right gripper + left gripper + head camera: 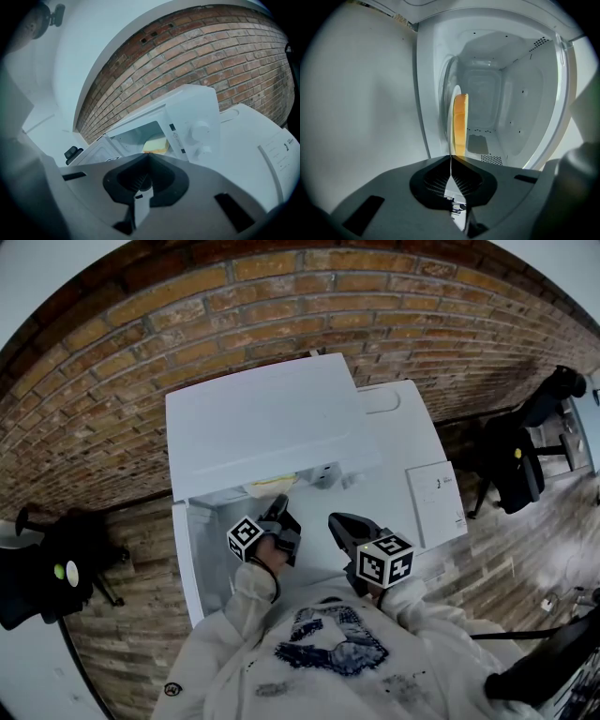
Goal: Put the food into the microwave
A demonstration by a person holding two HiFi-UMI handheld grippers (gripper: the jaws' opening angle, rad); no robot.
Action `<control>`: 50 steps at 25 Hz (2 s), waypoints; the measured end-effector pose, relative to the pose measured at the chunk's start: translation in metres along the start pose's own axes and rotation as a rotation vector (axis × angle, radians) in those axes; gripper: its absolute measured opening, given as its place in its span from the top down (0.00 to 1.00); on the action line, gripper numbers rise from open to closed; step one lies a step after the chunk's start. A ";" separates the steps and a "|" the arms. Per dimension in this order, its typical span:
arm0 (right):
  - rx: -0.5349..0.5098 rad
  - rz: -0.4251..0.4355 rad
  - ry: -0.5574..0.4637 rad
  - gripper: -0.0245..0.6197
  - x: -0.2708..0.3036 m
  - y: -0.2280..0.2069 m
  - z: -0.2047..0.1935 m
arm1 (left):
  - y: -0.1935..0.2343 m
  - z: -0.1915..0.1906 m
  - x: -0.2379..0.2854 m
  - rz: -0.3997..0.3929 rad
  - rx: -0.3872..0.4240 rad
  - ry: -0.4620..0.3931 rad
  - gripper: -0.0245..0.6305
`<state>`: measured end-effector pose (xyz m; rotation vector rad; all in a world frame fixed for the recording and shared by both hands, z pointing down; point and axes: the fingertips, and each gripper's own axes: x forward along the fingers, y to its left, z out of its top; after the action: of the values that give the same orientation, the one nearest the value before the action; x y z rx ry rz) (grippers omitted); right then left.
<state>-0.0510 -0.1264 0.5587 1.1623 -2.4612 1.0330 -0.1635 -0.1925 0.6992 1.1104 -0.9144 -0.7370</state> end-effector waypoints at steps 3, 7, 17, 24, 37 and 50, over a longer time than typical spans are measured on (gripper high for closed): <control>0.004 -0.001 0.002 0.94 0.000 -0.001 -0.001 | 0.000 0.000 0.001 0.002 -0.004 -0.002 0.95; 0.007 -0.002 0.005 0.94 0.000 -0.002 -0.001 | -0.002 0.008 0.003 0.000 -0.009 -0.019 0.95; 0.020 -0.011 0.009 0.94 0.000 -0.008 -0.002 | -0.009 0.026 0.018 -0.011 0.015 -0.040 0.95; 0.023 -0.017 0.009 0.94 0.000 -0.011 -0.001 | -0.010 0.031 0.024 -0.011 0.012 -0.043 0.95; 0.024 -0.018 0.011 0.94 0.002 -0.010 -0.001 | -0.010 0.026 0.026 0.000 0.004 -0.020 0.95; 0.005 0.027 0.012 0.94 -0.003 0.000 -0.001 | -0.024 0.004 0.000 -0.031 0.122 0.006 0.95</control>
<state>-0.0489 -0.1242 0.5584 1.1234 -2.4733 1.0510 -0.1678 -0.2012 0.6770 1.2363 -0.9489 -0.7104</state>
